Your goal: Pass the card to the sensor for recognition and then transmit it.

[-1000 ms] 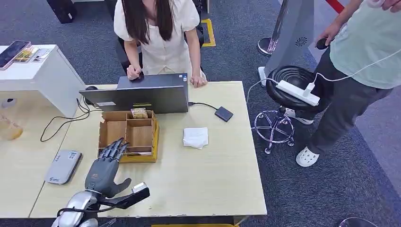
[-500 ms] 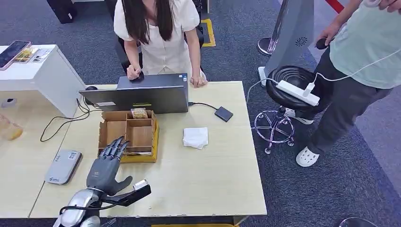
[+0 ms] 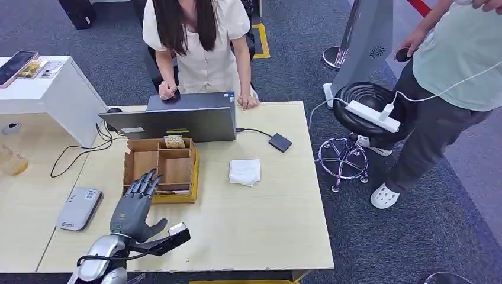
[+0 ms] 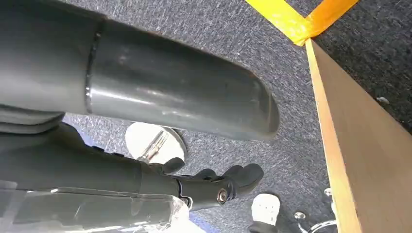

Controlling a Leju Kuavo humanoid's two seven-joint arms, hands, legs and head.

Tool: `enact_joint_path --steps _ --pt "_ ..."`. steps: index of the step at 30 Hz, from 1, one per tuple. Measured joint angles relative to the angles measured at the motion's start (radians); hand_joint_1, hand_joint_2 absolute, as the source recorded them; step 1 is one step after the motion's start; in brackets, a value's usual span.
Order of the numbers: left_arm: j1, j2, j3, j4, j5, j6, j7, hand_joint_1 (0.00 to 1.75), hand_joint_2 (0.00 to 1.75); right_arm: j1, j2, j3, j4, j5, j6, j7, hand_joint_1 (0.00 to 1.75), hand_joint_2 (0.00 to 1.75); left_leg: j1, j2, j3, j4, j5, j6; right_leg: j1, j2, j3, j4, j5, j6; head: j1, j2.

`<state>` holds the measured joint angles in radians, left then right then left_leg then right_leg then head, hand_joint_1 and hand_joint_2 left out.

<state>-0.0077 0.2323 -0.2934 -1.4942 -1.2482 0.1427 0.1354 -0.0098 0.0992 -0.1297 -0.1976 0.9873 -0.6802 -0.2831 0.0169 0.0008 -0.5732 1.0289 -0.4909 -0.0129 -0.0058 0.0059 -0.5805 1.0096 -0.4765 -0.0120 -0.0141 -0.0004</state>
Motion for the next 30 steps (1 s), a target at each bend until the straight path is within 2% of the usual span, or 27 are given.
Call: enact_joint_path --steps 30 --pt "-0.018 -0.021 0.000 0.010 0.043 0.045 -0.028 0.00 1.75 0.000 0.000 0.000 0.001 0.006 0.000 0.003 0.00 0.00 0.000 0.000 0.000 0.000 0.000 0.000 0.000 0.000 0.000 0.000 0.000 0.000 0.000 0.000"
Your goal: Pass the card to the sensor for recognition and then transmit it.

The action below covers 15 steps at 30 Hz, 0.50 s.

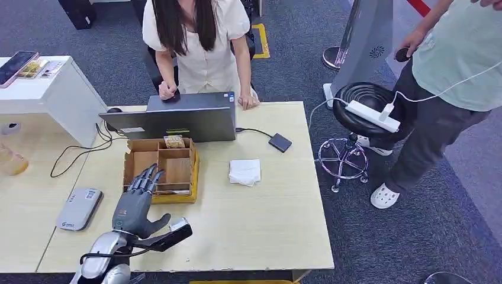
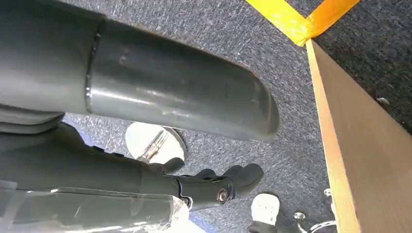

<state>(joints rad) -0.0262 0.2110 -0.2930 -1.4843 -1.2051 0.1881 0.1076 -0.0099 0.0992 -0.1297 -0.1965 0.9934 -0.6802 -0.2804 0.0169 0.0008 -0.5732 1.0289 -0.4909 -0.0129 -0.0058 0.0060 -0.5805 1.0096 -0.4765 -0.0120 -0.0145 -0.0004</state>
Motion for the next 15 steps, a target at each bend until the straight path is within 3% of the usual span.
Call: enact_joint_path --steps 15 --pt "-0.005 -0.015 0.000 0.003 0.011 0.020 -0.005 0.00 1.75 -0.001 0.000 -0.004 0.000 0.005 0.000 0.000 0.00 0.00 0.000 0.000 0.000 0.000 0.000 0.000 0.000 0.000 0.000 0.000 0.000 0.000 0.000 0.000"
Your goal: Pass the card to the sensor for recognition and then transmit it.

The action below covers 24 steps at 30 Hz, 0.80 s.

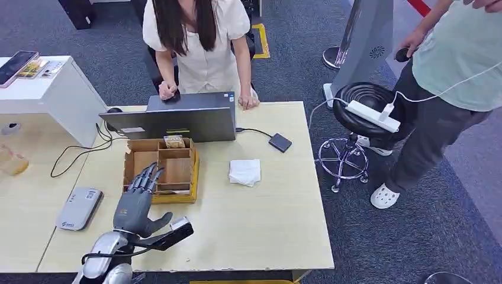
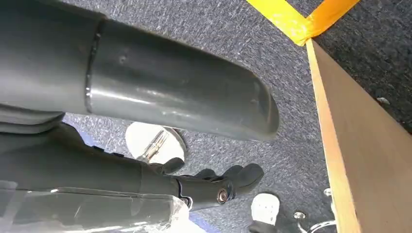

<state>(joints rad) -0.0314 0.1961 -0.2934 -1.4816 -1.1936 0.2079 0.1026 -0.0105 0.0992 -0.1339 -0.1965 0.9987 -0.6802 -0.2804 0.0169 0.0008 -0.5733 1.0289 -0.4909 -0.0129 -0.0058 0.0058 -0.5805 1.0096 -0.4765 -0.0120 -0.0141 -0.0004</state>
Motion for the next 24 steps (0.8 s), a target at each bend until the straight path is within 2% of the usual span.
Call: enact_joint_path --steps 24 --pt "-0.047 -0.037 0.000 0.062 0.015 0.024 -0.002 0.00 1.75 -0.001 0.003 0.000 0.000 0.012 0.000 0.004 0.00 0.00 0.000 0.000 0.000 0.000 0.000 0.000 0.000 0.000 0.000 0.000 0.000 0.000 0.000 0.000"
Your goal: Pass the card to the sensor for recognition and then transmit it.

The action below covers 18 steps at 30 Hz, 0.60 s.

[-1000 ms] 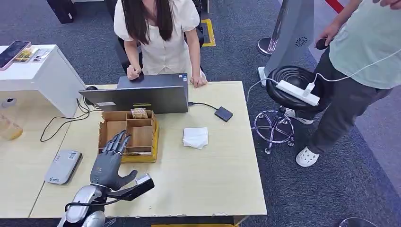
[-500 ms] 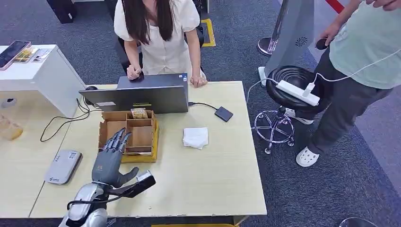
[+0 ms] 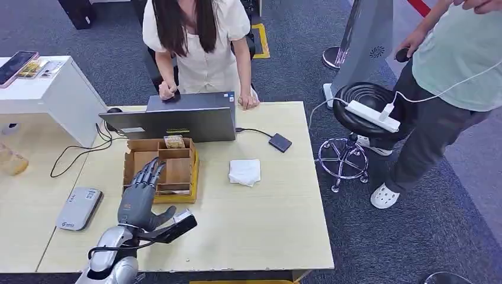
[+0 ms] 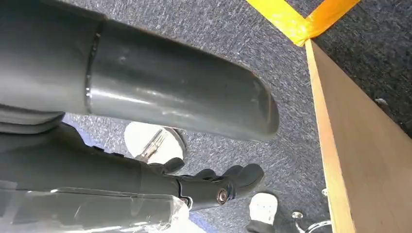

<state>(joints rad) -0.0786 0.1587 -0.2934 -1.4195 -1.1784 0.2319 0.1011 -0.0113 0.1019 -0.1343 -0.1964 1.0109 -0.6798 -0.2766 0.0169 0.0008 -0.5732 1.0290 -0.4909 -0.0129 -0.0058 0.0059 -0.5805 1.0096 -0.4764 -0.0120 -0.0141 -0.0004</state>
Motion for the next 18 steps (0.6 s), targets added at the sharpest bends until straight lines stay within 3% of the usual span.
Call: enact_joint_path --steps 8,10,13,14,15,17,18 --pt "-0.006 -0.005 0.000 0.010 0.006 0.001 0.000 0.00 1.75 0.000 0.003 0.000 0.000 0.000 0.000 0.000 0.00 0.00 0.000 0.000 0.000 0.000 0.000 0.000 0.000 0.000 0.000 0.000 0.000 0.000 0.000 0.000" --pt "-0.009 -0.006 0.000 0.012 0.007 0.002 0.000 0.14 1.75 0.000 0.003 0.000 0.000 0.001 0.000 0.000 0.00 0.00 0.000 0.000 0.000 0.000 0.000 0.000 0.000 0.000 0.000 0.000 0.000 0.000 0.000 0.000" --pt "-0.013 -0.007 0.000 0.016 0.010 0.002 0.000 0.21 1.75 0.000 0.003 0.000 0.000 0.000 0.000 0.000 0.00 0.00 0.000 0.000 0.000 0.000 0.000 0.000 0.000 0.000 0.000 0.000 0.000 0.000 0.000 0.000" --pt "-0.013 -0.008 0.000 0.017 0.010 0.002 0.000 1.43 1.75 0.000 0.003 0.000 0.000 0.000 0.000 -0.001 0.00 0.00 0.000 0.000 0.000 0.000 0.000 0.000 0.000 0.000 0.000 0.000 0.000 0.000 0.000 0.000" --pt "-0.013 -0.008 0.000 0.018 0.010 0.002 0.000 1.45 1.75 0.000 0.003 0.000 0.000 0.000 0.000 -0.002 0.00 0.00 0.000 0.000 0.000 0.000 0.000 0.000 0.000 0.000 0.000 0.000 0.000 0.000 0.000 0.000" --pt "-0.014 -0.008 0.000 0.022 0.010 0.002 0.000 1.27 1.75 0.000 0.004 0.000 0.000 0.000 0.000 -0.003 0.00 0.00 0.000 0.000 0.000 0.000 0.000 0.000 0.000 0.000 0.000 0.000 0.000 0.000 0.000 0.000" --pt "-0.014 -0.008 0.000 0.024 0.010 0.002 -0.001 1.27 1.75 -0.001 0.005 0.000 0.000 0.000 0.000 -0.004 0.00 0.00 0.000 0.000 0.000 0.000 0.000 0.000 0.000 0.000 0.000 0.000 0.000 0.000 0.000 0.000"
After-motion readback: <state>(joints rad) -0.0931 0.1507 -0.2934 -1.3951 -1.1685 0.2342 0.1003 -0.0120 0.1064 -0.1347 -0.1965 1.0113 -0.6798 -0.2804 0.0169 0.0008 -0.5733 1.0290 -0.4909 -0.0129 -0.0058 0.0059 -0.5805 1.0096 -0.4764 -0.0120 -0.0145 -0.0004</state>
